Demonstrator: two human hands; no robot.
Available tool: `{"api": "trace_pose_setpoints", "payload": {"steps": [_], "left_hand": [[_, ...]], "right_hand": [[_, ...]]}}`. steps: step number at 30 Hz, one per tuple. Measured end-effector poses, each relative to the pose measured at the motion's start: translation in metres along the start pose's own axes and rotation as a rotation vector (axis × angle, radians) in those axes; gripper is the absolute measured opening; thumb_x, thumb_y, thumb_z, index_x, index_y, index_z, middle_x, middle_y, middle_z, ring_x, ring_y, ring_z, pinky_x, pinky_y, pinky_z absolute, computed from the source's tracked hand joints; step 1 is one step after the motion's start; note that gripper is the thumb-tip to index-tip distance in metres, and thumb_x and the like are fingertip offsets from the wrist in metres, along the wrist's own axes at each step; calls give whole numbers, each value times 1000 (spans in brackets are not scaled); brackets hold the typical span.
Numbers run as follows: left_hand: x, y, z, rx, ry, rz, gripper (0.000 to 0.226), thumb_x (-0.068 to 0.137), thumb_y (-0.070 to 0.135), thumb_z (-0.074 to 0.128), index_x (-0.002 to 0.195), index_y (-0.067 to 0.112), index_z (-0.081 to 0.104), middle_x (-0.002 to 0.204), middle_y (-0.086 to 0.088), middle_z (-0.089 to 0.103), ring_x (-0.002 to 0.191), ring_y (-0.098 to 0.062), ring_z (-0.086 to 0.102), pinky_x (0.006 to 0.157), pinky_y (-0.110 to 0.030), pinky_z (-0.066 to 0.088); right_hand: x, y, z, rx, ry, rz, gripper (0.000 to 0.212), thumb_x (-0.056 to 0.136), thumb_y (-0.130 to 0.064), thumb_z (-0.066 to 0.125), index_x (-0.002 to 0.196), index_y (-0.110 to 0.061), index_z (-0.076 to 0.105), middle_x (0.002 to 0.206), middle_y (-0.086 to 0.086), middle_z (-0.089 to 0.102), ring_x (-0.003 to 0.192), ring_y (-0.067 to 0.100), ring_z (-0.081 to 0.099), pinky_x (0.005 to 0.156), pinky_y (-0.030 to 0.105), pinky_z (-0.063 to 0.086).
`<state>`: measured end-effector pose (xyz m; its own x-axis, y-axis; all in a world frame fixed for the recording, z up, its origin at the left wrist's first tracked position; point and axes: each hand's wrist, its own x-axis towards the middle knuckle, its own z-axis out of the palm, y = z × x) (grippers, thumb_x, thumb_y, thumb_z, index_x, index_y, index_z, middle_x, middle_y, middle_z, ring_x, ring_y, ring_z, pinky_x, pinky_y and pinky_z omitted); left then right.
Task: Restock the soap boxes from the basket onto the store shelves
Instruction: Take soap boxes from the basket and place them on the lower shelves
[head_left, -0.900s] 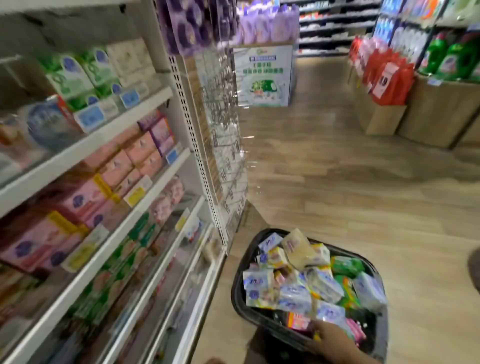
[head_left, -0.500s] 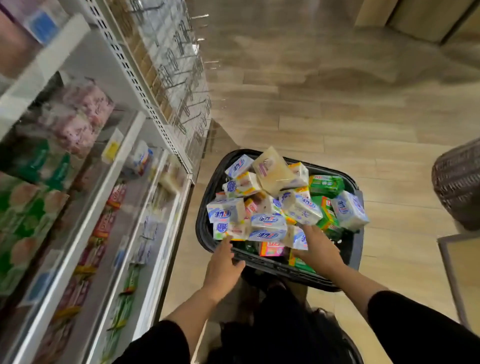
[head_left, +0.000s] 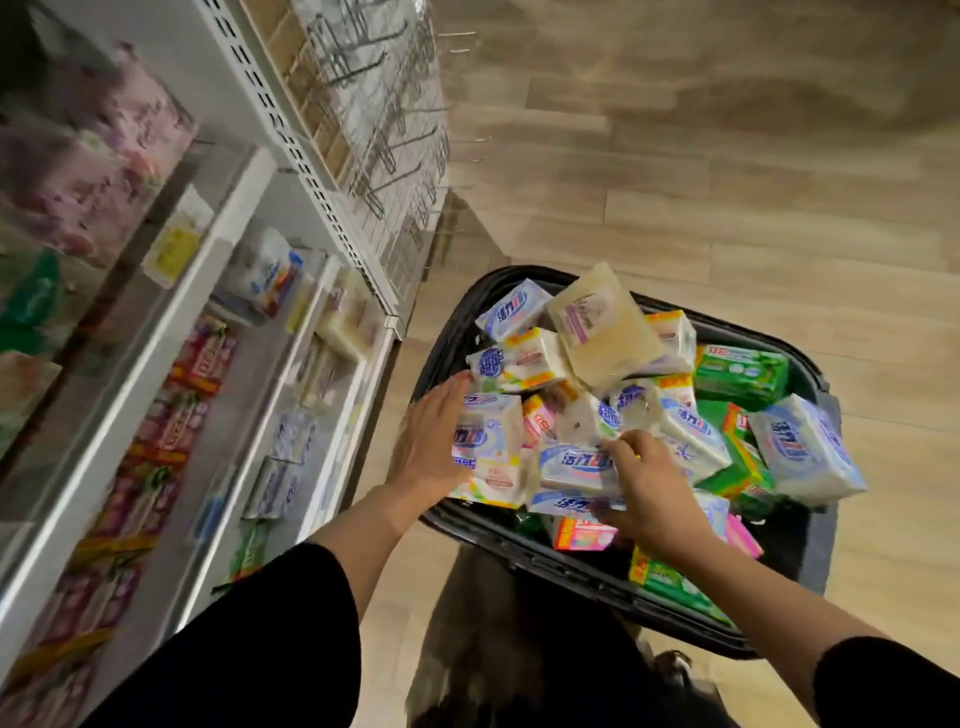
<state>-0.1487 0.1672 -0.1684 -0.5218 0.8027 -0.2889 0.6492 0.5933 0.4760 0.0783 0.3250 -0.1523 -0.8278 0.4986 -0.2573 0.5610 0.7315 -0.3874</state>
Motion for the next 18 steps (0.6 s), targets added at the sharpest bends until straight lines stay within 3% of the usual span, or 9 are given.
{"api": "trace_pose_setpoints", "payload": {"steps": [3,6,9,13,18], "left_hand": [[10,-9,3,-14,-71,26,110,58,27,89,150,18,30,149,-9,37,138,-29,31,112,-41,28],[17,-16,6,-69,-65,61,105,55,22,90,146,15,39,144,-8,43,135,-29,36,108,-37,31],[24,-18,3,-83,-59,89,98,51,24,91,138,13,45,136,-8,51,124,-30,46,97,-36,36],[25,-19,2,29,13,155,108,44,41,85,139,13,44,127,-10,48,113,-31,45,92,-37,36],[10,-25,-3,-79,62,151,88,59,26,89,137,18,50,121,-10,48,110,-29,44,85,-42,45]], "right_hand": [[-2,2,6,-50,57,-28,77,52,-28,90,120,-9,58,107,15,52,92,38,52,74,46,52],[-9,8,11,-44,75,-40,82,55,-32,90,127,-16,55,116,17,51,97,40,54,78,47,51],[-5,10,7,42,53,17,80,59,-29,88,131,-22,52,120,10,43,103,35,52,81,39,49],[1,5,4,109,40,80,78,59,-28,88,126,-16,50,117,3,42,98,26,55,70,33,43],[-2,8,0,143,21,57,72,59,-31,88,118,-11,52,108,3,46,91,24,54,65,29,35]]}}
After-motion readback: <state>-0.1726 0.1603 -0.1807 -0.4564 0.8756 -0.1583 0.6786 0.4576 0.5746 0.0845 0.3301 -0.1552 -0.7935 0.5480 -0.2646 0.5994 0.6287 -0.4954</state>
